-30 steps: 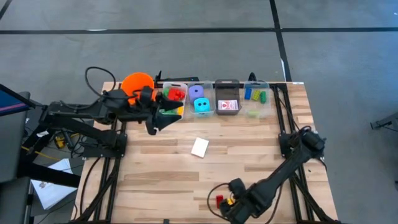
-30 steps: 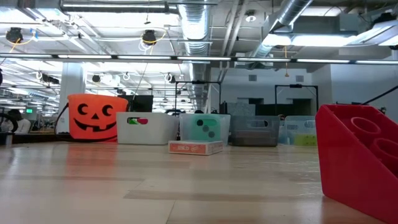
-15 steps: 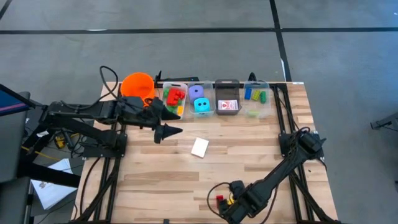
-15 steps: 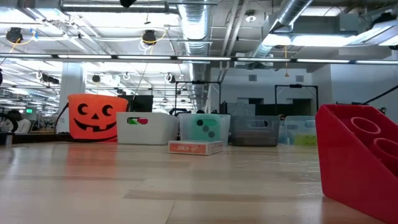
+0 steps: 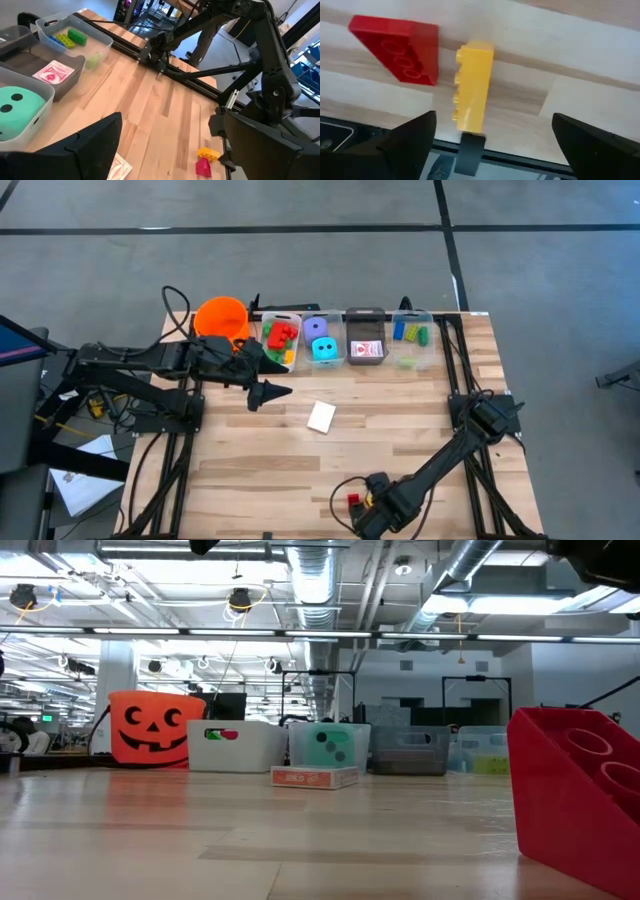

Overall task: Pick & Place Toys
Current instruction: Put the yellow game piece into the right transparent bin

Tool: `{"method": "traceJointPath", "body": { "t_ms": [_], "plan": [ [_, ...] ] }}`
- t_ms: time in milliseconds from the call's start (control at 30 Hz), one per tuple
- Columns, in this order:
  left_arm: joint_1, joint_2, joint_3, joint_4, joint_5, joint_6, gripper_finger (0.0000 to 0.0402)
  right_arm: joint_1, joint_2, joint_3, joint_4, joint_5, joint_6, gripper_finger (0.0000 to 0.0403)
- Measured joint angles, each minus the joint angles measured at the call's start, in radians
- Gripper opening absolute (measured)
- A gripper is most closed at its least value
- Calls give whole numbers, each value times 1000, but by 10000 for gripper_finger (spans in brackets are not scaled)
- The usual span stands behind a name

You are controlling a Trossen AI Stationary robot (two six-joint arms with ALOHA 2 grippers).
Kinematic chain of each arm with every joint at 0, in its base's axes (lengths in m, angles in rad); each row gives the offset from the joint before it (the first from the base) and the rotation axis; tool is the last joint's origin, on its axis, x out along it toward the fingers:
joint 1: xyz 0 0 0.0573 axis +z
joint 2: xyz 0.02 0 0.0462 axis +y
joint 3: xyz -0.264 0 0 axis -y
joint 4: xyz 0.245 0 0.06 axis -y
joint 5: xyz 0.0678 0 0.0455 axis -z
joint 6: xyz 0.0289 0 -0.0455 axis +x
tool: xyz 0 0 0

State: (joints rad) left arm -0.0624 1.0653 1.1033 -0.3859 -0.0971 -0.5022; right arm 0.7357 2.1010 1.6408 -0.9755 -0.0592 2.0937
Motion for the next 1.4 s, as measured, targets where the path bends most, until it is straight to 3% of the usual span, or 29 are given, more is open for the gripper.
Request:
{"method": "traceJointPath", "body": {
  "t_ms": [333,567,1000,1200,1400],
  "plan": [
    [0,0,0,4,0,-3,343,-3,38,-1,-3,2,-31,371],
    [0,0,0,4,0,-3,343,-27,98,2,125,-46,-100,339],
    [0,0,0,5,0,-4,343,-40,97,2,103,-52,-112,269],
    [0,0,0,4,0,-4,343,-45,97,2,97,-52,-113,209],
    [0,0,0,4,0,-4,343,-51,97,2,96,-52,-115,106]
  ]
}}
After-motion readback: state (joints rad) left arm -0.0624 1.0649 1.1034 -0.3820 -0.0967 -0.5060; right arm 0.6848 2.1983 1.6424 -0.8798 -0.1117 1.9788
